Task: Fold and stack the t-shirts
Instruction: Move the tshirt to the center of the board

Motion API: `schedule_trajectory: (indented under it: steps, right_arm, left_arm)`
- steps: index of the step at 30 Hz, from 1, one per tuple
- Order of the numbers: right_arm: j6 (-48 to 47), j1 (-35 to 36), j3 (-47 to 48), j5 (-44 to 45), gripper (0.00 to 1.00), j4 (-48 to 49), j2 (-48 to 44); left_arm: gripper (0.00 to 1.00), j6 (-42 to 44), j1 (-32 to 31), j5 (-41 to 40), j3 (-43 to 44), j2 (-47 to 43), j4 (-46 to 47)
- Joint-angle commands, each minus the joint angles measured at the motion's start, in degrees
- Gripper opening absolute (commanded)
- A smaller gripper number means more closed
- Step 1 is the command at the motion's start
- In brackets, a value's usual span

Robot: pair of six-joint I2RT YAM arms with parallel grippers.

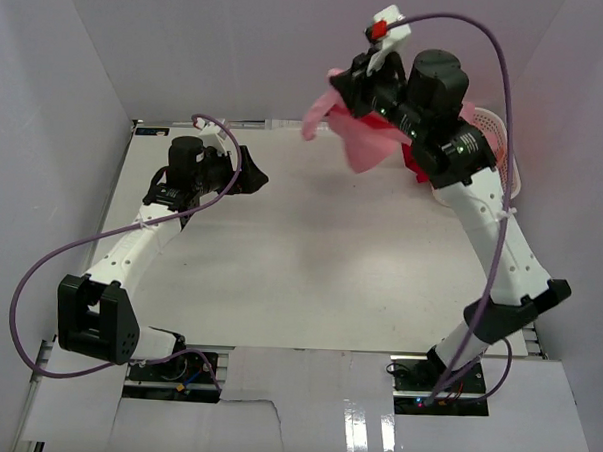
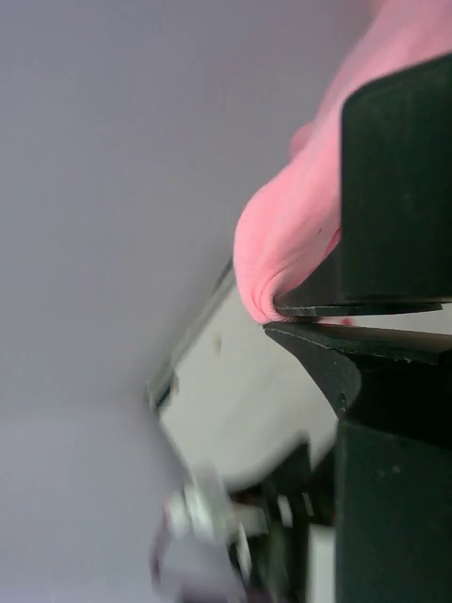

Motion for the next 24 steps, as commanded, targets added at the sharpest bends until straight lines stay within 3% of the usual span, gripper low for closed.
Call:
schedule_trajectory:
  steps: [1, 6, 10, 11, 12, 15, 18, 21, 24]
  right_arm:
    - [2.7, 5.0, -7.3, -21.5, 0.08, -3.5, -5.2]
    - [8.0, 6.0, -23.4, -21.7, 0.08, -4.5, -8.8]
    - [7.6, 6.0, -28.1, -17.9, 0.09, -6.2, -8.4]
    - [7.5, 6.0, -28.0, -17.1, 0.14, -8.0, -6.7]
    - [7.4, 6.0, -26.8, -15.8, 0.34, -9.5, -5.4]
    - [7.5, 6.0, -24.9, -9.5, 0.6, -15.2, 0.4]
    - [7.9, 6.1, -26.8, -1.8, 0.62, -15.1, 2.9]
    - [8.1, 6.1, -31.5, -4.4, 0.68, -11.5, 2.3]
    - [5.7, 7.7, -35.3, -7.6, 0.77, -9.1, 1.4]
  left_arm:
    - [0.98, 0.4, -0.3, -0.2, -0.2, -3.2, 0.0]
    - [0.98, -0.4, -0.3, -7.7, -0.6, -4.2, -1.4]
    - [0.98, -1.5, -0.3, -17.1, -0.1, -5.2, -3.7]
    - [0.98, -1.7, -0.3, -18.8, -0.1, -5.5, -4.1]
    - [0.98, -1.8, -0.3, -20.5, -0.2, -5.6, -4.5]
    - [0.98, -2.2, -0.2, -25.3, 0.3, -5.1, -5.8]
    - [0.98, -2.6, -0.3, -27.5, 1.2, -4.1, -7.4]
    - [0.98, -2.8, -0.3, -29.3, 1.5, -3.6, -8.5]
    - [0.98, -6.1, -0.1, -36.8, 2.2, -3.0, -11.5]
